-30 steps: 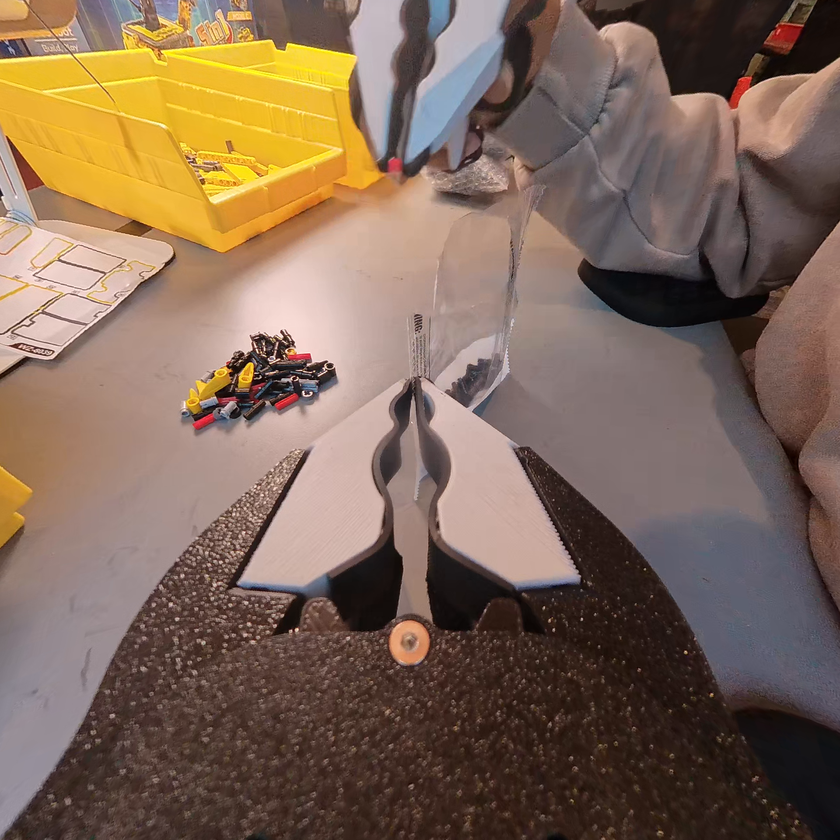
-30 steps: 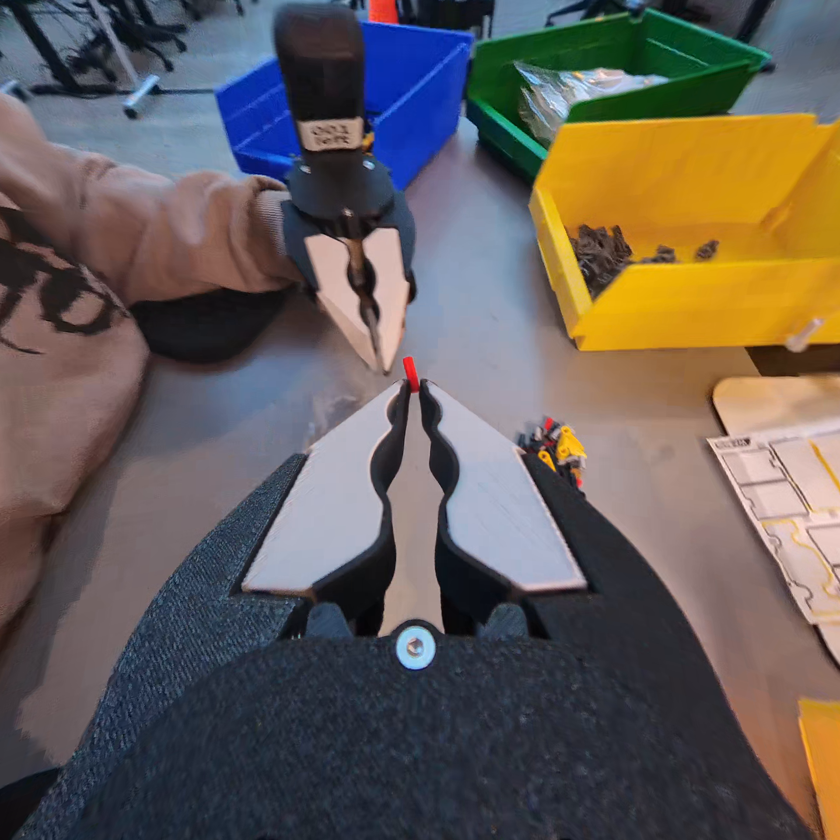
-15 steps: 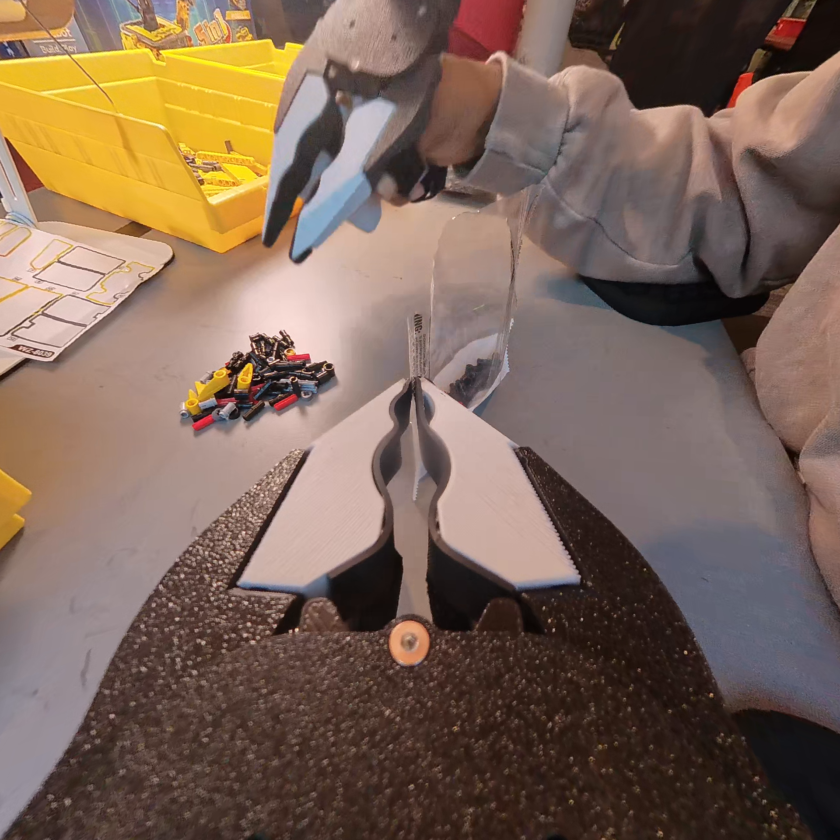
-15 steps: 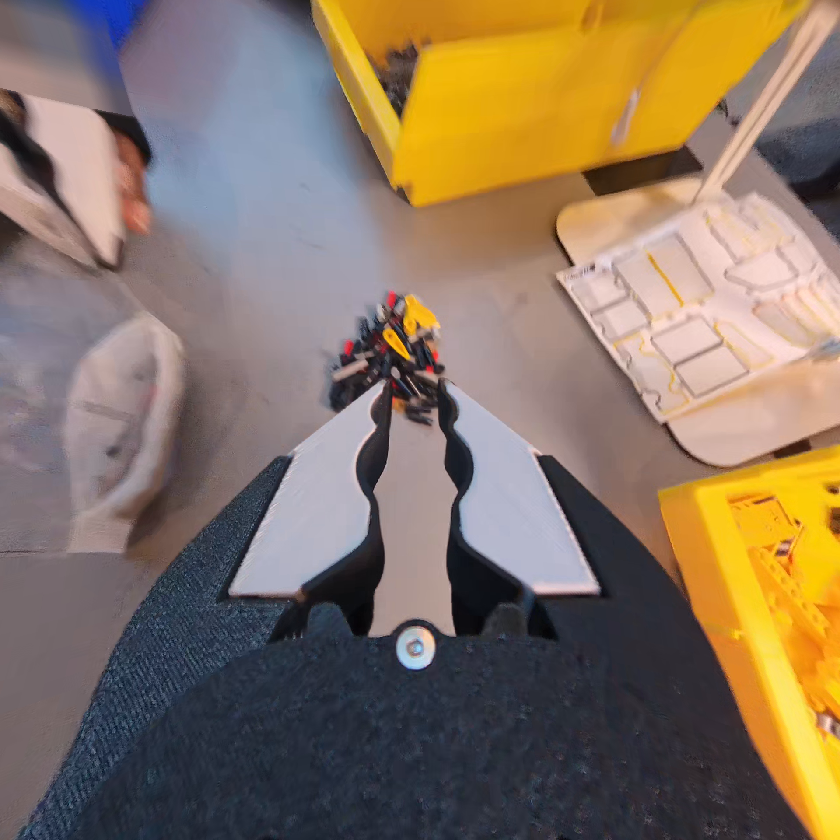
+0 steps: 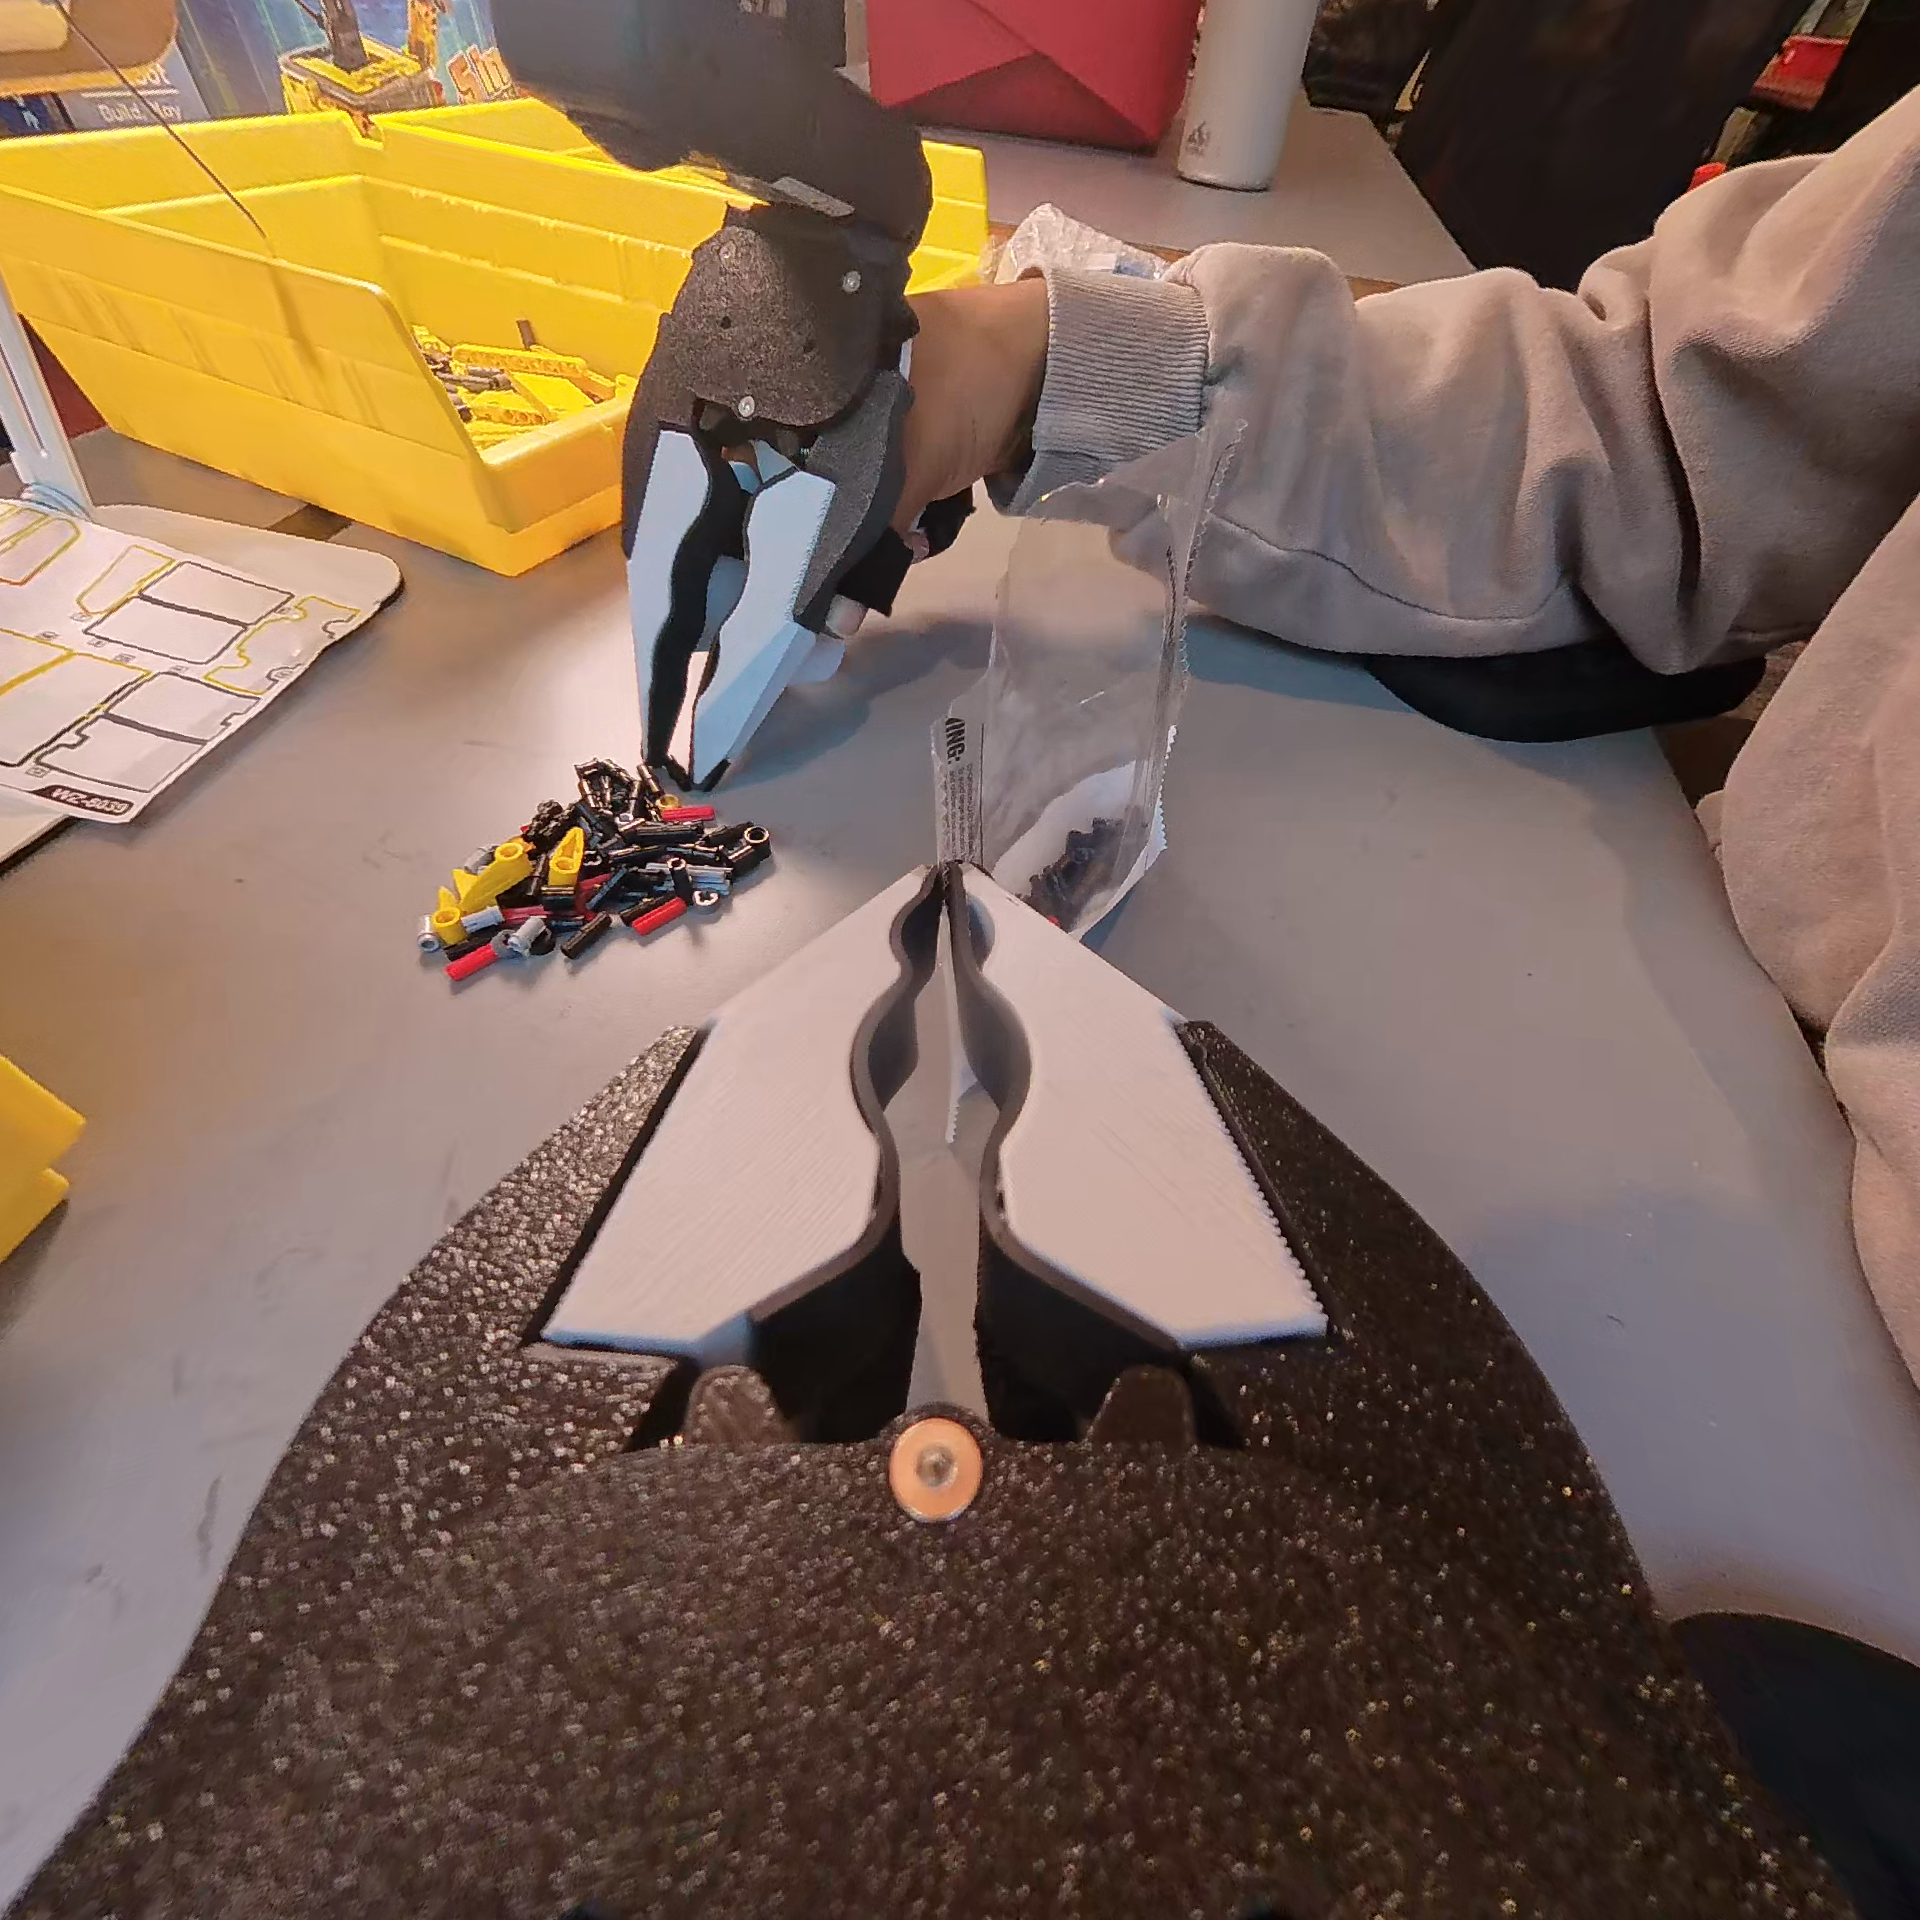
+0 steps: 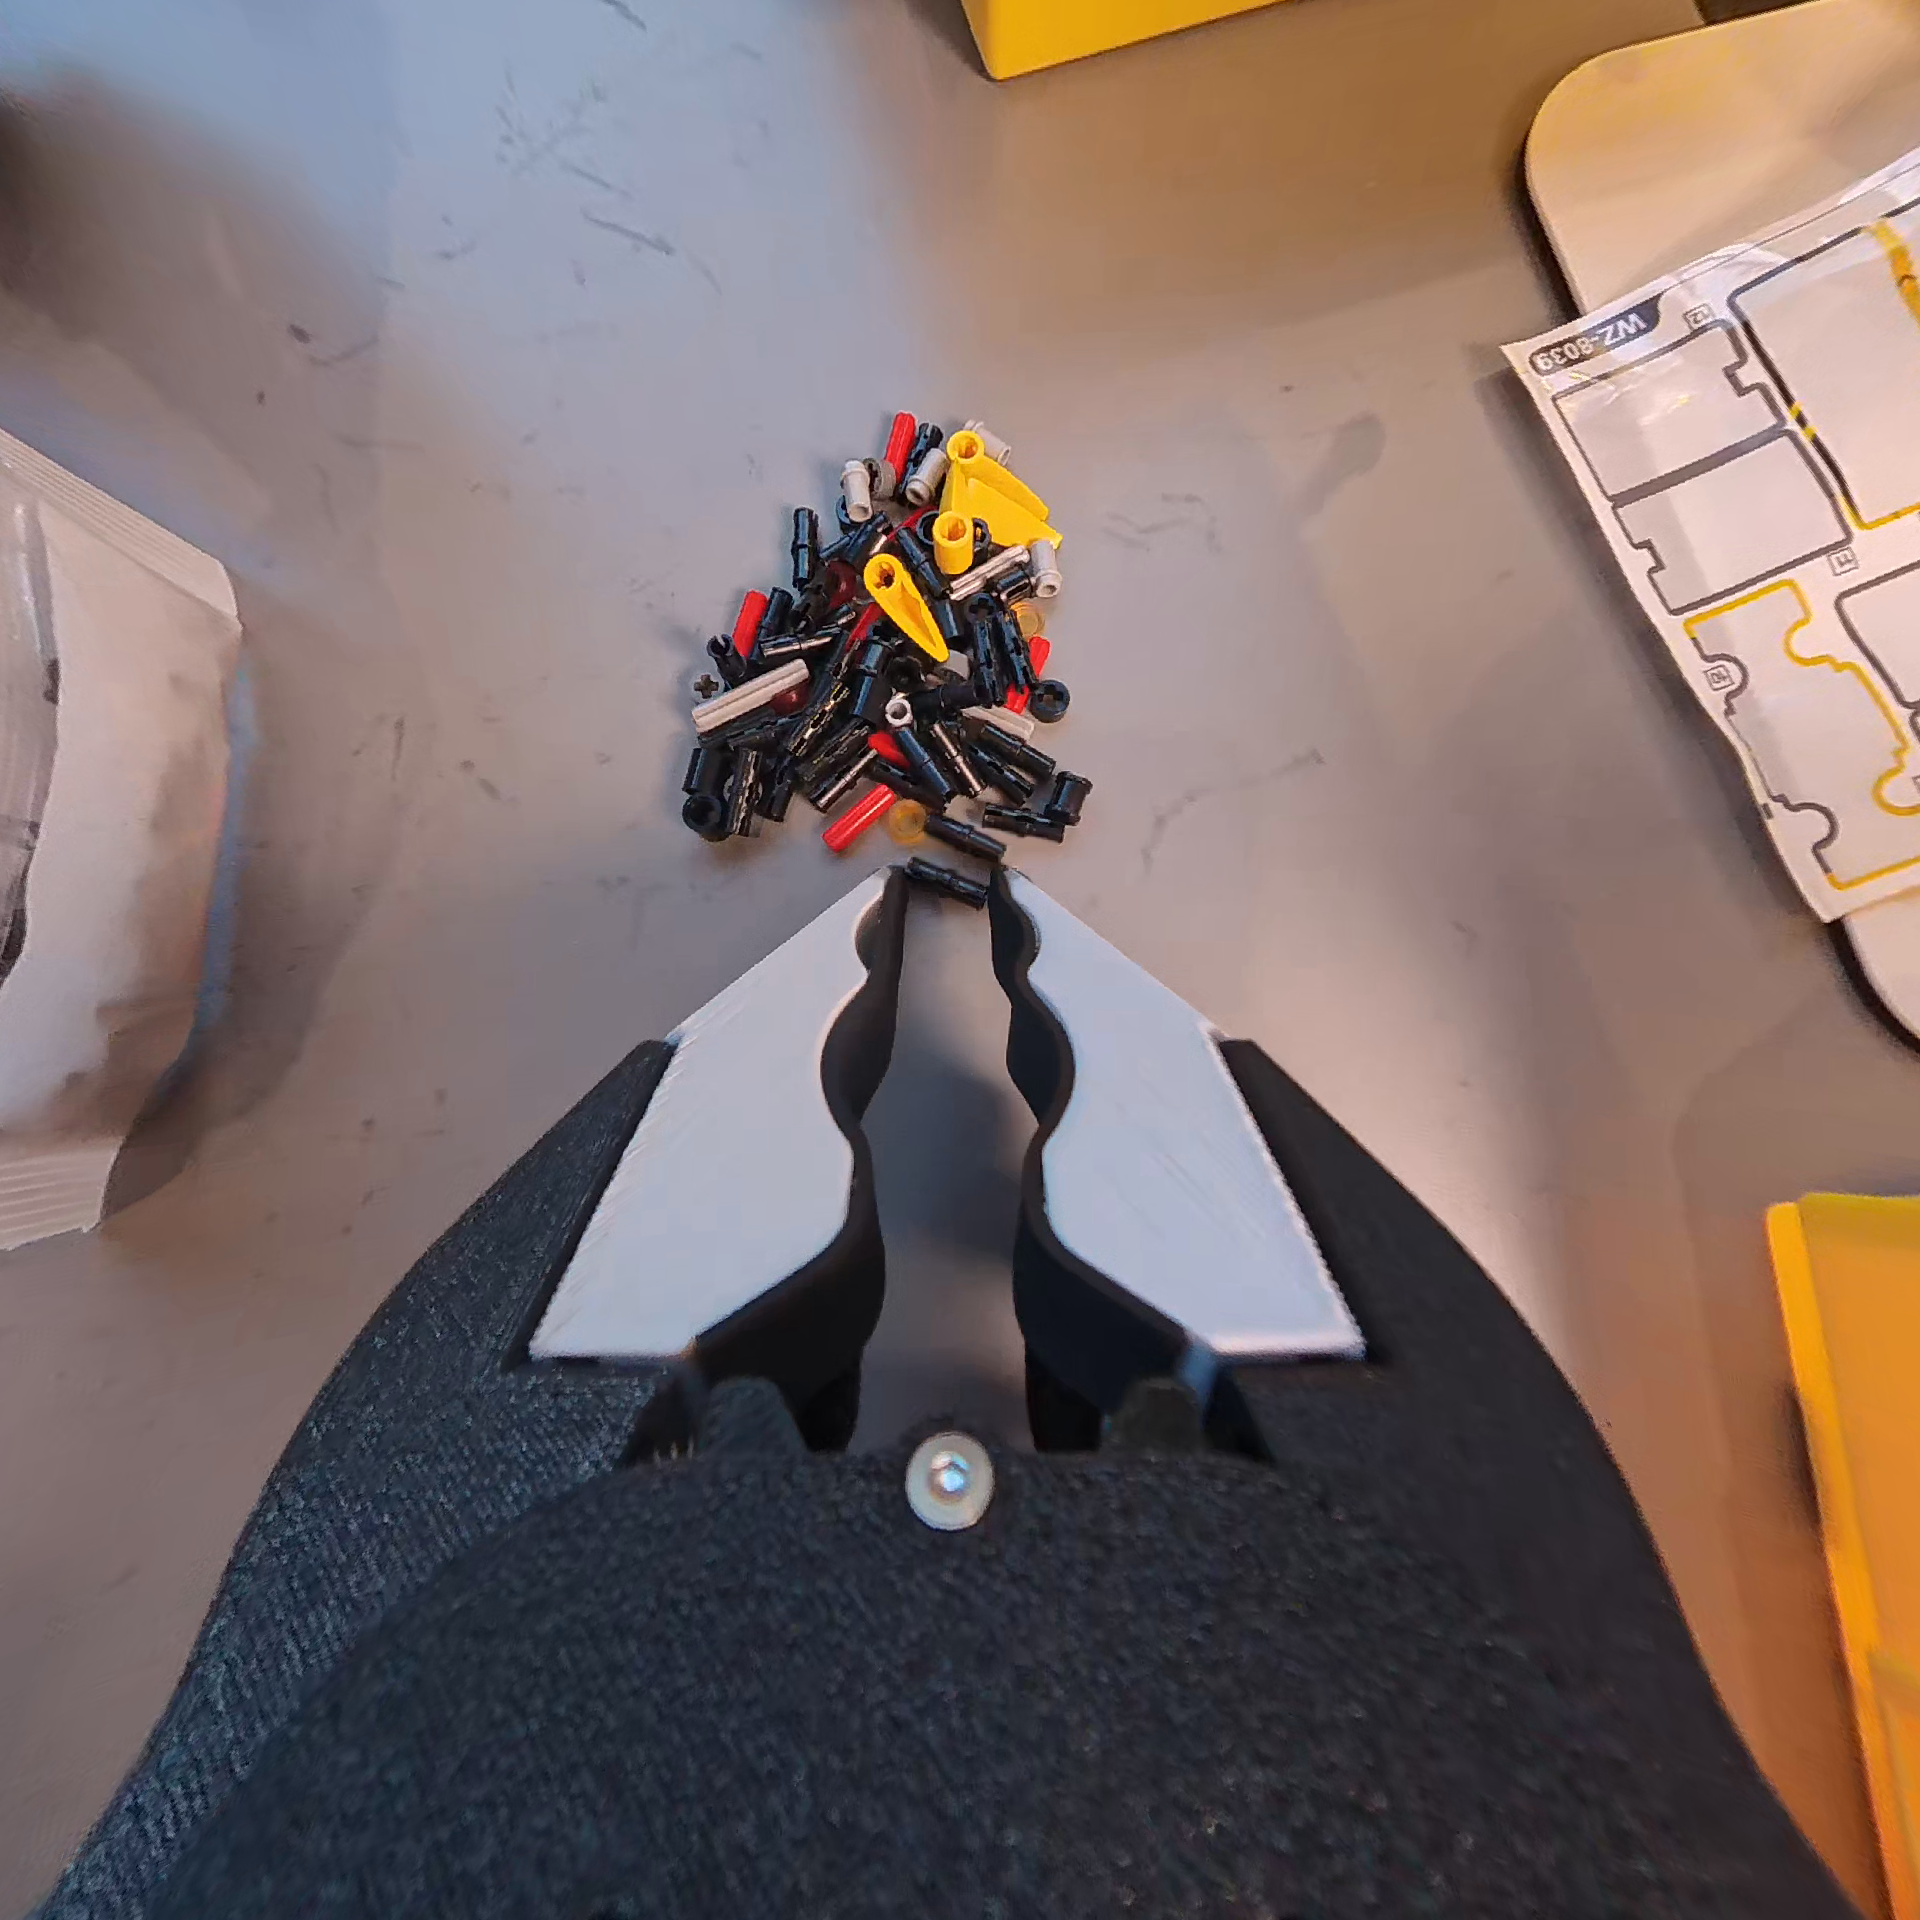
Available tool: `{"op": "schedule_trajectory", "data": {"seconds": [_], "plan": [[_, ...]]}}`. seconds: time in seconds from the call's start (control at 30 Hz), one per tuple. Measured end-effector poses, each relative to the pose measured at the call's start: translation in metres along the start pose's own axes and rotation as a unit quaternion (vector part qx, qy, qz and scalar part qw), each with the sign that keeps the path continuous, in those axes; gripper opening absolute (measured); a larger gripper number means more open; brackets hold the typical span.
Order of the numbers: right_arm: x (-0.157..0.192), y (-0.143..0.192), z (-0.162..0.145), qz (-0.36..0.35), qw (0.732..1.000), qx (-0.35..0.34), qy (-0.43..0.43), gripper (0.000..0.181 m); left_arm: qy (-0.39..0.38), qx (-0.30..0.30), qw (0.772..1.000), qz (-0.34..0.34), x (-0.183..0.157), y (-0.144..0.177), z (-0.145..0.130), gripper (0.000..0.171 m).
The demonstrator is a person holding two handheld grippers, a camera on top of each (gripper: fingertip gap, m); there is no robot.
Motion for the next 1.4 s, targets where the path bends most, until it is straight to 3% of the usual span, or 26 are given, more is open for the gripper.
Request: {"op": "schedule_trajectory", "data": {"seconds": [0.13,0.27,0.33,0.5,0.6,0.7,0.83,0.93,1.1,1.3,1.4], "plan": [[0.008,0.019,0.011,0.018,0.999,-0.051,-0.004,0.015,-0.001,0.0,1.0,0.001,0.0,0.0,0.0,0.0],[0.037,0.067,0.056,0.079,0.976,-0.199,0.033,0.015,-0.001,0.0,1.0,0.002,0.0,0.0,0.0,0.0],[0.06,0.082,0.075,0.122,0.959,-0.242,0.079,0.015,-0.001,0.0,1.0,0.002,0.0,0.0,0.0,0.0],[0.09,0.069,0.082,0.158,0.956,-0.197,0.148,0.02,-0.003,0.001,1.0,0.002,-0.001,0.0,0.0,0.0],[0.081,0.073,0.081,0.157,0.953,-0.23,0.122,0.023,-0.005,0.0,1.0,0.003,-0.002,0.0,0.001,0.0],[0.051,0.075,0.068,0.088,0.965,-0.236,0.076,0.023,-0.004,-0.001,1.0,0.003,-0.001,0.001,0.001,0.0],[0.008,0.04,0.016,-0.03,0.994,-0.087,0.05,0.023,-0.002,0.001,1.0,0.001,-0.001,-0.001,0.0,0.0],[-0.001,0.015,-0.003,-0.026,0.998,-0.056,0.032,0.023,0.0,-0.001,1.0,0.001,0.0,-0.001,0.0,0.0],[-0.006,-0.002,-0.001,0.009,0.999,-0.027,0.036,0.016,0.0,-0.001,1.0,0.002,0.0,0.0,0.0,0.0],[0.002,0.0,0.002,0.035,0.998,-0.021,0.049,0.003,0.003,-0.003,1.0,0.001,0.001,0.0,0.0,0.0],[0.009,0.023,0.017,0.043,0.995,-0.079,0.049,0.003,0.002,-0.002,1.0,0.002,0.001,0.0,0.0,0.0]]}}
Point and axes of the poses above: each gripper's, where its closed fingertips meet, y back along the fingers, z out of its top, x = y × z across the jaws, the point moved 9 cm from there along y, back along the fingers, and after that the axes turned 7 degrees about y, right-handed, at the moved point
